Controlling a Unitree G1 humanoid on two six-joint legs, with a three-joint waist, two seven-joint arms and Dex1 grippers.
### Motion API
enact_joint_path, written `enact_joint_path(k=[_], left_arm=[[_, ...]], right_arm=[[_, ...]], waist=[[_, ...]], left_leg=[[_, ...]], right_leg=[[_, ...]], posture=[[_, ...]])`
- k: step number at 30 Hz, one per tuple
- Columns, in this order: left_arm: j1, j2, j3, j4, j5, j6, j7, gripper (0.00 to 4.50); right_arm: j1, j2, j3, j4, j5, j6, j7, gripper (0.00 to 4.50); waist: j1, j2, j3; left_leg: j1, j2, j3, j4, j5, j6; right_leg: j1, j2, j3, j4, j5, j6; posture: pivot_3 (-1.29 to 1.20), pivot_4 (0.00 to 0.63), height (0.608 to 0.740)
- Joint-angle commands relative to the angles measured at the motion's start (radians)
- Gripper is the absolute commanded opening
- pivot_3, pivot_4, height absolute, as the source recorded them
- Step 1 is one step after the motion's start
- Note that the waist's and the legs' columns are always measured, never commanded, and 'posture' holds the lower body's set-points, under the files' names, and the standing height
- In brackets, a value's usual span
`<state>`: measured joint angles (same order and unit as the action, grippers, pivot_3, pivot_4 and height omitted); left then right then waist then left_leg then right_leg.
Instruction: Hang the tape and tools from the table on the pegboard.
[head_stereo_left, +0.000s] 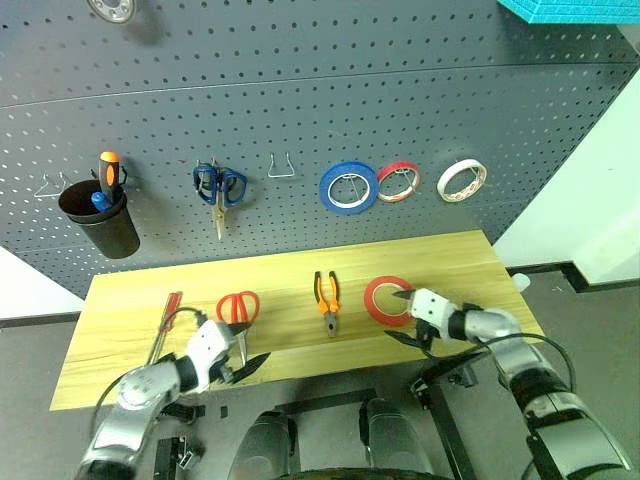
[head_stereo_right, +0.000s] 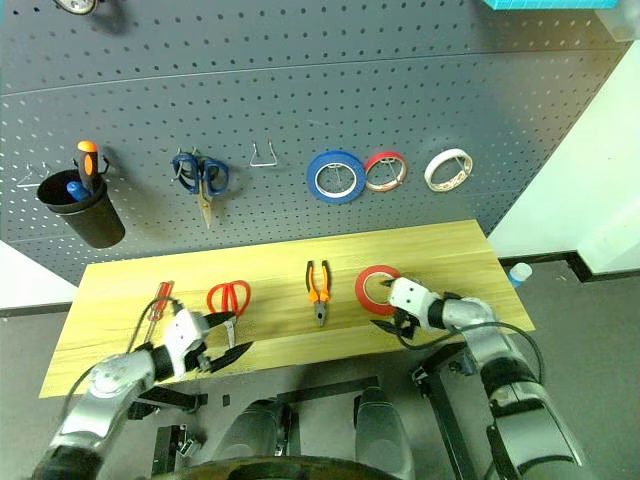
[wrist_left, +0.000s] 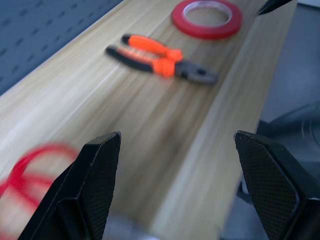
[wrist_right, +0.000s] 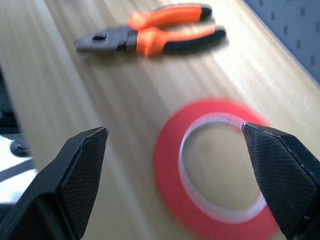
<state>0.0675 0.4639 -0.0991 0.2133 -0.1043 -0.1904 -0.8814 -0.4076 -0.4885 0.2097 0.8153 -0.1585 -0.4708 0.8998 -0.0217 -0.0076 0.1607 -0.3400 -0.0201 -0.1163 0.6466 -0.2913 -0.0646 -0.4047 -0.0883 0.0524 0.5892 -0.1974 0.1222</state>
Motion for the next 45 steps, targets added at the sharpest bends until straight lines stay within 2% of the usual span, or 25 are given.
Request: enact_joint_path(k=[1, 12, 22, 25, 33, 35, 40, 42, 45], left_arm=[[-0.049, -0.026, -0.040, 0.047, 0.021, -0.014, -0.002, 3.78], [-0.058, -0.031, -0.046, 0.061, -0.007, -0.013, -0.023, 3.78], [-0.018, -0.022, -0.033, 0.023, -0.015, -0.005, -0.017, 3.78], [-0.018, -0.022, -0.030, 0.020, -0.014, -0.003, -0.017, 3.86], [-0.026, -0.018, -0.025, 0.020, -0.017, 0.001, -0.020, 3.86], [-0.026, -0.018, -0.025, 0.019, -0.017, 0.002, -0.020, 3.86], [-0.023, -0.017, -0.022, 0.013, -0.015, -0.002, -0.014, 3.86], [-0.020, -0.013, -0.008, 0.001, -0.012, -0.014, 0.002, 3.86], [-0.005, -0.004, 0.026, -0.028, -0.018, -0.035, 0.036, 3.86]], right_arm=[[-0.041, 0.019, 0.031, 0.012, -0.025, 0.046, 0.002, 4.50], [-0.132, 0.061, 0.092, 0.119, -0.080, 0.229, 0.010, 4.50], [-0.197, 0.074, 0.134, 0.249, -0.153, 0.258, -0.056, 4.50], [-0.216, 0.079, 0.139, 0.278, -0.167, 0.271, -0.080, 3.92], [-0.229, 0.079, 0.137, 0.287, -0.158, 0.294, -0.054, 1.20], [-0.221, 0.078, 0.127, 0.277, -0.143, 0.304, -0.032, 0.71], [-0.182, 0.055, 0.108, 0.205, -0.123, 0.270, -0.020, 0.71], [-0.142, 0.022, 0.091, 0.106, -0.122, 0.209, -0.070, 0.71], [-0.016, -0.090, 0.091, -0.134, -0.215, 0.060, -0.242, 0.71]], waist=[[0.000, 0.000, 0.000], [-0.021, 0.000, 0.000], [-0.024, 0.000, 0.000], [-0.024, 0.000, 0.000], [-0.025, 0.000, 0.000], [-0.025, 0.000, 0.000], [-0.024, 0.000, 0.000], [-0.023, 0.000, 0.000], [-0.020, 0.001, 0.000]], left_leg=[[0.000, 0.000, 0.000, 0.000, 0.000, 0.000], [0.001, 0.000, 0.000, 0.000, 0.000, 0.000], [0.001, 0.000, 0.000, 0.000, 0.000, 0.000], [0.001, 0.000, 0.000, 0.000, 0.000, 0.000], [0.001, 0.000, 0.000, 0.000, 0.000, 0.000], [0.001, 0.000, 0.000, 0.000, 0.000, 0.000], [0.001, 0.000, 0.000, 0.000, 0.000, 0.000], [0.001, 0.000, 0.000, 0.000, 0.000, 0.000], [-0.001, 0.000, 0.000, 0.000, 0.000, 0.000]], right_leg=[[0.000, 0.000, 0.000, 0.000, 0.001, -0.002], [-0.001, 0.000, 0.001, 0.004, 0.000, 0.000], [-0.002, 0.000, 0.001, 0.005, -0.001, 0.001], [-0.001, 0.000, 0.001, 0.005, -0.001, 0.001], [-0.001, 0.000, 0.001, 0.005, -0.001, 0.001], [-0.001, 0.000, 0.001, 0.005, -0.001, 0.001], [-0.001, 0.000, 0.001, 0.005, -0.002, 0.002], [-0.002, 0.000, 0.001, 0.005, -0.002, 0.002], [-0.004, 0.000, 0.001, 0.005, -0.002, 0.003]], posture=[[0.00, 0.109, 0.740], [0.00, 0.109, 0.740], [0.01, 0.111, 0.740], [0.01, 0.111, 0.740], [0.00, 0.113, 0.740], [0.00, 0.113, 0.740], [0.00, 0.111, 0.740], [0.00, 0.111, 0.740], [0.02, 0.111, 0.740]])
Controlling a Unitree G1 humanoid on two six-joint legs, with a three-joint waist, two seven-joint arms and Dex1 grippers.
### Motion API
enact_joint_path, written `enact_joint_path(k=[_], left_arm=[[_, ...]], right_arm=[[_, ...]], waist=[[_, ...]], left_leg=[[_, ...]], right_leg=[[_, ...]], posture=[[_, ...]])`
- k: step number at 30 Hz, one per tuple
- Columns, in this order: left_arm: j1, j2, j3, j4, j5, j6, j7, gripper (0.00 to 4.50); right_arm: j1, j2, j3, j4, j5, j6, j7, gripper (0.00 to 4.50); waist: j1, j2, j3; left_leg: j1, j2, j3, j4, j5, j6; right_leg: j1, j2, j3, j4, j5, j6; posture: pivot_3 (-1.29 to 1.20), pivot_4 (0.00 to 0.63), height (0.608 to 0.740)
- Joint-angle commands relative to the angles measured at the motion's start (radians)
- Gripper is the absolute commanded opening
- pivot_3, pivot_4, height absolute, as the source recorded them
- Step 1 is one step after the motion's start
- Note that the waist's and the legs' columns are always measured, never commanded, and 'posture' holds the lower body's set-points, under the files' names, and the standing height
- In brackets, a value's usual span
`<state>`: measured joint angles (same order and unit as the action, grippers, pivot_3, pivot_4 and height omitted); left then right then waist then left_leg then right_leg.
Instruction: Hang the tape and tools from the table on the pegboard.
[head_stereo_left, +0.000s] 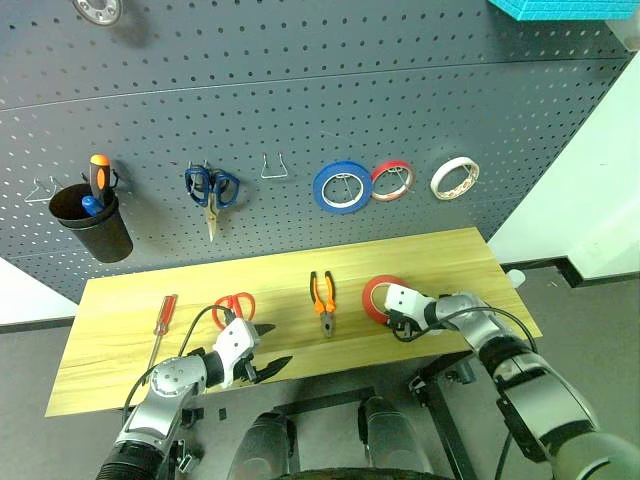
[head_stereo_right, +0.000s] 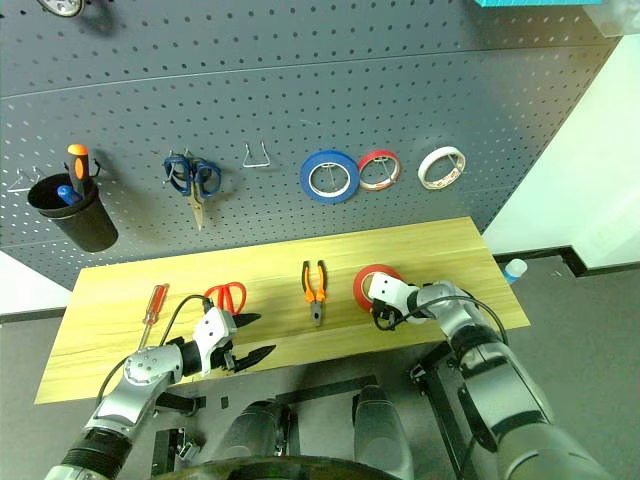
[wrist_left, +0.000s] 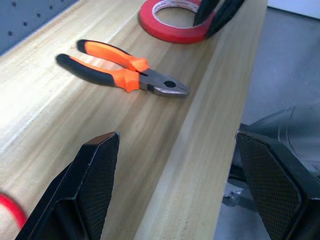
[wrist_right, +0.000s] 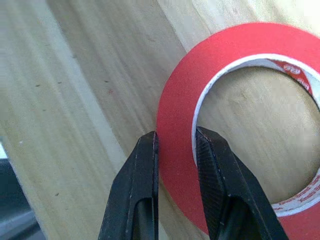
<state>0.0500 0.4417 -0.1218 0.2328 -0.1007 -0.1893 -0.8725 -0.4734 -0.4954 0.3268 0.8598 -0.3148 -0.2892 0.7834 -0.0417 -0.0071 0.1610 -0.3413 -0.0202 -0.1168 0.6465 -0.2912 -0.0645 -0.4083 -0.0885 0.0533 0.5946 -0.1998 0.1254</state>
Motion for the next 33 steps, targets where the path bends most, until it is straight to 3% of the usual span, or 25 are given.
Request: enact_joint_path(k=[1, 6, 11, 22, 27, 32, 33], left_arm=[[0.018, 0.021, 0.062, -0.051, -0.026, -0.042, 0.037, 3.86], [0.033, 0.029, 0.096, -0.043, -0.044, -0.061, 0.047, 3.86], [-0.001, 0.030, 0.096, -0.024, -0.052, -0.074, 0.037, 3.86], [-0.085, 0.006, 0.073, 0.017, -0.046, -0.086, 0.028, 3.86], [-0.055, 0.006, 0.076, -0.001, -0.050, -0.090, 0.036, 3.86], [-0.018, 0.010, 0.091, -0.026, -0.059, -0.075, 0.053, 3.86], [-0.013, 0.014, 0.097, -0.026, -0.060, -0.069, 0.058, 3.86]], right_arm=[[0.087, -0.127, -0.020, -0.253, -0.128, -0.180, -0.223, 0.71], [0.162, -0.253, -0.034, -0.472, -0.349, -0.270, -0.541, 0.71], [0.091, -0.302, -0.064, -0.536, -0.457, -0.293, -0.727, 0.71], [-0.209, -0.252, 0.027, -0.227, -0.487, -0.347, -0.744, 0.71], [-0.258, -0.237, 0.063, -0.113, -0.470, -0.405, -0.729, 2.30], [-0.229, -0.248, 0.089, -0.146, -0.470, -0.469, -0.717, 3.92], [-0.198, -0.246, 0.103, -0.171, -0.449, -0.496, -0.672, 3.92]], waist=[[0.000, 0.000, 0.000], [-0.008, -0.001, 0.001], [-0.009, -0.001, 0.001], [-0.006, -0.002, 0.000], [-0.005, -0.002, 0.000], [-0.006, -0.002, 0.000], [-0.005, -0.002, 0.000]], left_leg=[[0.000, 0.000, 0.000, 0.000, 0.000, 0.000], [0.000, 0.000, 0.001, 0.000, 0.000, 0.000], [-0.001, 0.000, 0.001, 0.000, 0.000, 0.000], [-0.001, 0.000, 0.001, -0.001, 0.000, 0.000], [-0.001, 0.000, 0.001, -0.001, 0.000, 0.001], [0.000, 0.000, 0.001, -0.001, 0.000, 0.001], [0.001, 0.000, 0.001, -0.001, 0.000, 0.001]], right_leg=[[0.000, 0.000, 0.000, 0.000, -0.001, 0.001], [-0.001, 0.000, 0.000, 0.000, -0.002, 0.001], [-0.001, 0.000, 0.001, -0.001, -0.002, 0.000], [0.000, 0.000, 0.001, -0.002, 0.001, -0.004], [0.000, 0.000, 0.001, -0.002, 0.001, -0.004], [0.000, 0.000, 0.001, 0.000, 0.001, -0.004], [0.000, 0.000, 0.001, 0.000, 0.001, -0.004]], posture=[[0.01, 0.112, 0.740], [-0.02, 0.109, 0.740], [-0.04, 0.102, 0.740], [-0.03, 0.089, 0.740], [-0.01, 0.090, 0.740], [-0.01, 0.101, 0.740], [-0.01, 0.102, 0.740]])
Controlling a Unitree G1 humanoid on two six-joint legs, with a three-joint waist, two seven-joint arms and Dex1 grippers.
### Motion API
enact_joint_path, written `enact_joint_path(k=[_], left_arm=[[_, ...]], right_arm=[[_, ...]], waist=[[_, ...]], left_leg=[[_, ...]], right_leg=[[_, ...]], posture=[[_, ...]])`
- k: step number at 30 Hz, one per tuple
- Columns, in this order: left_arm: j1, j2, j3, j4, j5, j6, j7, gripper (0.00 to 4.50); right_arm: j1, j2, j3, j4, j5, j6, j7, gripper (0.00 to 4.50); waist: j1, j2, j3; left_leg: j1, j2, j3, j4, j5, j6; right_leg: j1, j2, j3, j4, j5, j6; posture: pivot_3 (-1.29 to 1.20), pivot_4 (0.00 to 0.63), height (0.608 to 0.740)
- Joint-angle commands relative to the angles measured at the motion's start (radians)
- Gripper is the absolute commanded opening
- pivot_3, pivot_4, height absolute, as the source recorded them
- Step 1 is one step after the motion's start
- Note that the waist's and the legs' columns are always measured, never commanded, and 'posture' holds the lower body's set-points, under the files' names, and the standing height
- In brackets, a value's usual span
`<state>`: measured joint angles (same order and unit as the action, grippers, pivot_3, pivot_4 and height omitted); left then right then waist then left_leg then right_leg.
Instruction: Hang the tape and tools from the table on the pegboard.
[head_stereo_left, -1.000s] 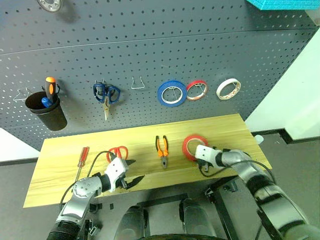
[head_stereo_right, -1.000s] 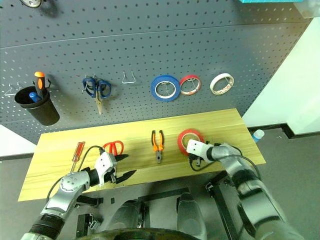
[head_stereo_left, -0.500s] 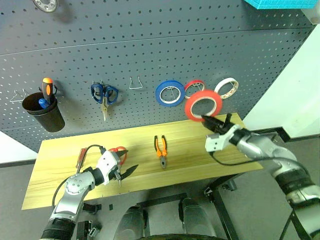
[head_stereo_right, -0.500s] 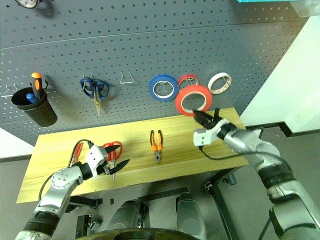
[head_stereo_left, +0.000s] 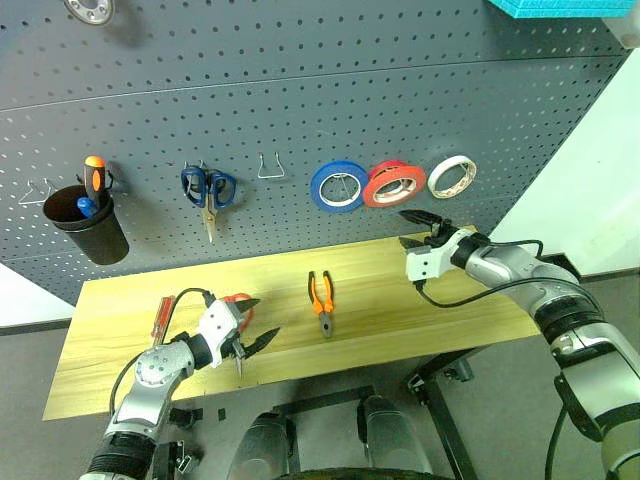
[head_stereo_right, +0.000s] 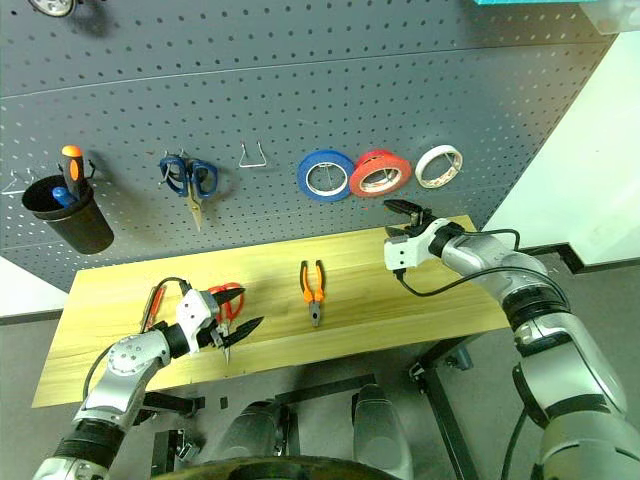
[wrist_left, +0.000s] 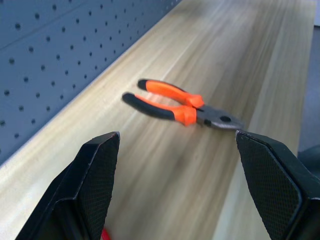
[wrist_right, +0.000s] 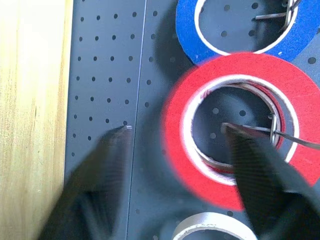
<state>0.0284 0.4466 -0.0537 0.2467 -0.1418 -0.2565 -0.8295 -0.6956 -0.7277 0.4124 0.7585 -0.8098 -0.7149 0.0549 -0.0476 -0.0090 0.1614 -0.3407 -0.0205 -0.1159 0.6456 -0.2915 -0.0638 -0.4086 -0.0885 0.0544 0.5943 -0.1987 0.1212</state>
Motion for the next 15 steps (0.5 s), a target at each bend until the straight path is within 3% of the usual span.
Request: enact_joint_path(k=[1, 6, 8, 12, 15], left_arm=[[0.012, 0.014, 0.033, -0.039, -0.021, 0.002, 0.017, 3.86], [0.005, 0.035, 0.061, -0.003, -0.011, 0.036, 0.044, 3.86], [0.001, 0.048, 0.064, 0.008, -0.002, 0.041, 0.047, 3.86], [-0.011, 0.067, 0.075, 0.030, -0.008, 0.039, 0.045, 3.86], [-0.023, 0.083, 0.095, 0.050, -0.019, 0.042, 0.048, 3.86]], right_arm=[[0.055, -0.008, 0.029, -0.093, 0.073, -0.086, 0.105, 3.92], [0.195, 0.109, 0.021, -0.207, 0.313, 0.046, 0.369, 3.92], [0.237, 0.178, 0.004, -0.271, 0.432, 0.172, 0.490, 4.34], [0.287, 0.327, -0.033, -0.400, 0.609, 0.605, 0.673, 4.47], [0.284, 0.432, -0.039, -0.452, 0.623, 0.867, 0.657, 4.47]], waist=[[0.000, 0.000, 0.000], [0.000, -0.002, 0.001], [-0.008, -0.001, 0.001], [-0.022, -0.001, 0.002], [-0.021, -0.001, 0.002]], left_leg=[[0.000, 0.000, 0.000, 0.000, 0.000, 0.000], [0.000, 0.000, -0.001, 0.000, 0.000, 0.000], [0.001, 0.000, -0.001, 0.000, 0.000, 0.000], [0.002, 0.000, -0.001, 0.001, 0.000, 0.000], [0.002, 0.001, -0.002, 0.001, 0.000, 0.000]], right_leg=[[0.000, 0.000, 0.000, 0.000, -0.001, 0.002], [0.001, 0.000, 0.000, 0.000, -0.002, 0.004], [0.001, 0.000, 0.000, 0.001, -0.002, 0.004], [0.002, 0.000, 0.000, 0.002, -0.002, 0.003], [0.001, 0.001, 0.000, 0.003, -0.002, 0.003]], posture=[[-0.01, 0.106, 0.740], [-0.03, 0.116, 0.740], [-0.03, 0.117, 0.740], [-0.04, 0.123, 0.740], [-0.05, 0.126, 0.740]])
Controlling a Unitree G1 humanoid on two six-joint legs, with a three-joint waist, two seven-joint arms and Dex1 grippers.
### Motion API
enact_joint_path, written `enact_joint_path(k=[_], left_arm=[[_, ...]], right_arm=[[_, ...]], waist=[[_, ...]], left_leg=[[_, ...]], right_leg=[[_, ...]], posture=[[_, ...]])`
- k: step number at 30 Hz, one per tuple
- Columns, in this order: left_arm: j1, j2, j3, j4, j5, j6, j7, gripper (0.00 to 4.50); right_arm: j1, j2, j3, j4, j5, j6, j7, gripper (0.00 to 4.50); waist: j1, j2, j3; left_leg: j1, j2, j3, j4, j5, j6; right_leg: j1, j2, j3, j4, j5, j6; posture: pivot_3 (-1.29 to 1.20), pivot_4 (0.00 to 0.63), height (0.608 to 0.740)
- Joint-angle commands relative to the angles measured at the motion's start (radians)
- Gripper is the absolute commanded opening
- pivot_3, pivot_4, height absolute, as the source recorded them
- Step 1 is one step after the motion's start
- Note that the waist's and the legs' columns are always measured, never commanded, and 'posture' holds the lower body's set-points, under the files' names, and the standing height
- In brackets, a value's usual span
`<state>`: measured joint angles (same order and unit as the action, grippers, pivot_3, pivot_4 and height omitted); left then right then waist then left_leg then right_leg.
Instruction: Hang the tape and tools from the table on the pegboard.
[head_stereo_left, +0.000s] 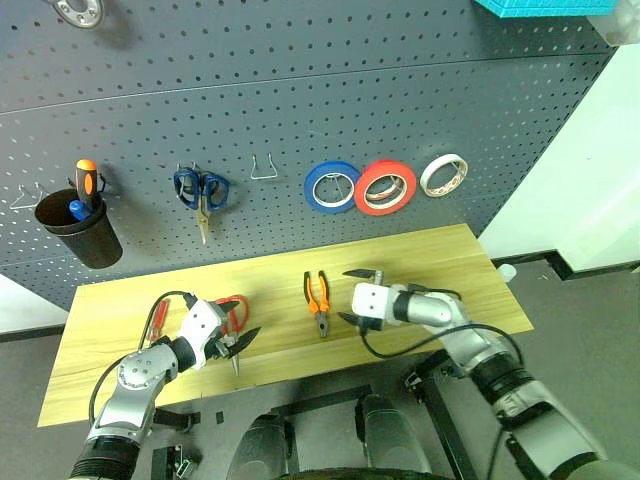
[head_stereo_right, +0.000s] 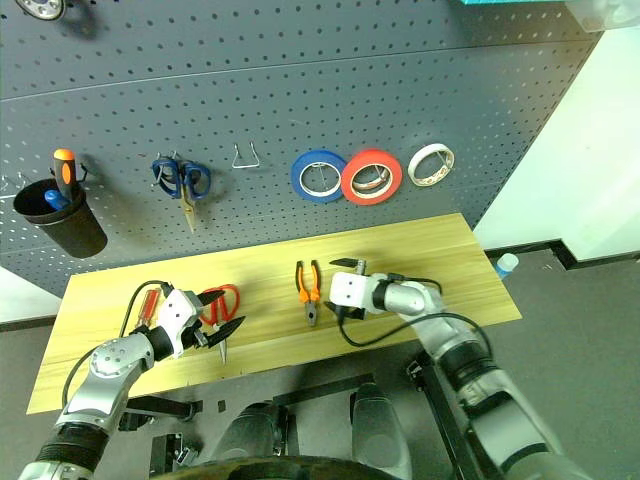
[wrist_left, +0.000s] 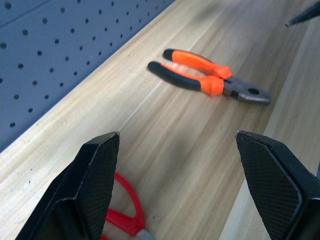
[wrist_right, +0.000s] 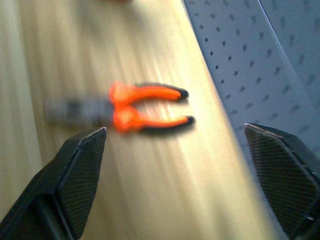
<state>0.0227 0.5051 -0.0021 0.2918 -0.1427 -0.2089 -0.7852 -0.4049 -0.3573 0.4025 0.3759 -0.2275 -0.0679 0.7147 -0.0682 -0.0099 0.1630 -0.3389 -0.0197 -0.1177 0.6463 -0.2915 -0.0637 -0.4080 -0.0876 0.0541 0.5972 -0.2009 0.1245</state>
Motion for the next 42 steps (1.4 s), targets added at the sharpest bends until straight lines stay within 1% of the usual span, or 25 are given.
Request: enact_joint_path(k=[1, 4, 6, 9, 12, 16, 18, 21, 27, 32, 36, 42], left_arm=[[-0.020, 0.034, 0.053, 0.013, -0.021, -0.004, 0.001, 3.86], [-0.016, 0.071, 0.067, 0.032, -0.019, -0.012, -0.025, 3.86], [-0.007, 0.097, 0.074, 0.038, -0.029, -0.016, -0.056, 3.86], [0.002, 0.140, 0.082, 0.057, -0.039, -0.020, -0.109, 3.86], [0.016, 0.179, 0.082, 0.076, -0.039, -0.015, -0.154, 3.86], [0.017, 0.194, 0.091, 0.094, -0.042, -0.018, -0.167, 3.86], [0.019, 0.194, 0.095, 0.090, -0.045, -0.015, -0.169, 3.86], [0.022, 0.191, 0.096, 0.080, -0.050, -0.008, -0.172, 3.86], [0.017, 0.184, 0.095, 0.069, -0.061, 0.005, -0.169, 3.86], [0.020, 0.178, 0.094, 0.054, -0.065, 0.015, -0.164, 3.86], [0.028, 0.172, 0.096, 0.046, -0.064, 0.016, -0.158, 3.86], [0.048, 0.165, 0.101, 0.040, -0.061, 0.007, -0.146, 3.86]], right_arm=[[-0.015, 0.109, -0.033, -0.080, 0.044, 0.337, -0.024, 4.47], [-0.045, 0.230, -0.050, -0.079, 0.043, 0.594, -0.100, 4.47], [-0.079, 0.295, -0.065, -0.049, 0.018, 0.726, -0.192, 4.47], [-0.151, 0.388, -0.136, 0.040, 0.048, 0.871, -0.303, 4.47], [-0.227, 0.455, -0.212, 0.149, 0.090, 0.916, -0.383, 4.47], [-0.299, 0.511, -0.290, 0.260, 0.138, 0.956, -0.450, 4.47], [-0.326, 0.533, -0.299, 0.306, 0.149, 0.952, -0.475, 4.47], [-0.354, 0.553, -0.297, 0.364, 0.163, 0.935, -0.496, 4.47], [-0.426, 0.586, -0.324, 0.511, 0.199, 0.877, -0.584, 4.47], [-0.450, 0.576, -0.268, 0.577, 0.178, 0.826, -0.587, 4.47], [-0.431, 0.536, -0.195, 0.554, 0.156, 0.832, -0.523, 4.47], [-0.381, 0.468, -0.122, 0.447, 0.132, 0.880, -0.439, 4.47]], waist=[[0.000, 0.000, 0.000], [0.000, 0.001, 0.001], [-0.002, 0.001, 0.001], [-0.002, 0.001, 0.001], [-0.002, 0.002, 0.001], [-0.004, 0.002, 0.001], [-0.004, 0.002, 0.001], [-0.007, 0.002, 0.001], [-0.025, 0.002, 0.001], [-0.037, 0.002, 0.001], [-0.038, 0.003, 0.001], [-0.037, 0.002, 0.001]], left_leg=[[-0.001, 0.000, 0.000, 0.000, 0.000, 0.000], [-0.002, 0.000, 0.000, -0.001, 0.000, 0.000], [-0.003, 0.000, 0.000, -0.001, 0.000, 0.000], [-0.007, 0.000, 0.000, -0.001, 0.000, 0.000], [-0.016, 0.000, 0.000, -0.001, 0.000, 0.000], [-0.018, 0.000, 0.000, -0.003, 0.000, 0.000], [-0.018, 0.000, 0.000, -0.003, 0.000, 0.000], [-0.018, 0.000, 0.000, -0.003, 0.000, 0.000], [-0.016, 0.000, 0.000, -0.003, 0.000, 0.000], [-0.017, 0.000, 0.000, -0.003, 0.000, 0.000], [-0.017, 0.000, 0.000, -0.003, 0.000, 0.000], [-0.017, 0.000, 0.000, -0.003, 0.000, 0.000]], right_leg=[[-0.001, 0.000, 0.000, 0.000, 0.000, 0.000], [-0.003, 0.000, 0.000, 0.000, 0.000, 0.000], [-0.004, 0.000, 0.000, 0.000, 0.000, 0.000], [-0.010, 0.000, 0.000, 0.001, 0.000, 0.000], [-0.019, 0.000, 0.000, 0.003, 0.003, -0.004], [-0.021, 0.000, -0.001, 0.001, 0.005, -0.001], [-0.022, 0.000, -0.001, 0.001, 0.005, -0.001], [-0.022, 0.000, -0.001, 0.002, 0.005, -0.001], [-0.020, 0.000, -0.001, 0.003, 0.005, -0.001], [-0.020, 0.000, -0.001, 0.002, 0.005, 0.000], [-0.020, 0.000, -0.001, 0.003, 0.005, 0.000], [-0.021, 0.001, -0.001, 0.002, 0.005, 0.000]], posture=[[-0.05, 0.127, 0.740], [-0.05, 0.131, 0.740], [-0.05, 0.131, 0.740], [-0.05, 0.135, 0.740], [-0.04, 0.135, 0.740], [-0.04, 0.132, 0.740], [-0.04, 0.129, 0.740], [-0.04, 0.128, 0.740], [-0.04, 0.128, 0.740], [-0.04, 0.126, 0.740], [-0.03, 0.125, 0.740], [-0.03, 0.123, 0.740]])
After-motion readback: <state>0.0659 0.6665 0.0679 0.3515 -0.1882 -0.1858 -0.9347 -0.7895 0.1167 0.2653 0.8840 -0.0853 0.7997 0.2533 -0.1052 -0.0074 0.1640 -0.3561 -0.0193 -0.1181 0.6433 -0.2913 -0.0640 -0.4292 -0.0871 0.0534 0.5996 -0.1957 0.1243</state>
